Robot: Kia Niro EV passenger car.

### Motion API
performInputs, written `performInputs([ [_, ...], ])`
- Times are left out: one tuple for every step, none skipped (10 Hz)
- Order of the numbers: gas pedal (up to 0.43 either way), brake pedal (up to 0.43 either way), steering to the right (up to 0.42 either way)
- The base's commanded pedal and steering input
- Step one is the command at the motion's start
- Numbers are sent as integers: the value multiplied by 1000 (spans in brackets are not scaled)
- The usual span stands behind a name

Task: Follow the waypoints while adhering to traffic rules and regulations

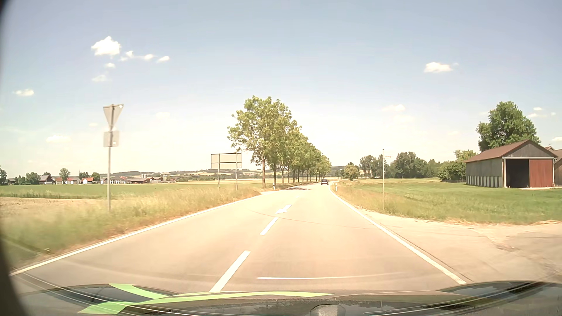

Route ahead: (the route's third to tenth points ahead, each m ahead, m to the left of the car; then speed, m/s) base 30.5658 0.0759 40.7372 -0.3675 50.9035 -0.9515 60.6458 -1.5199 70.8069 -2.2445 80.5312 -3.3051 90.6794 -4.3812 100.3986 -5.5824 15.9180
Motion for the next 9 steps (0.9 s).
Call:
performInputs([
  [209, 0, 11],
  [209, 0, 10],
  [209, 0, 10],
  [209, 0, 10],
  [209, 0, 10],
  [209, 0, 10],
  [209, 0, 10],
  [209, 0, 9],
  [209, 0, 9],
])
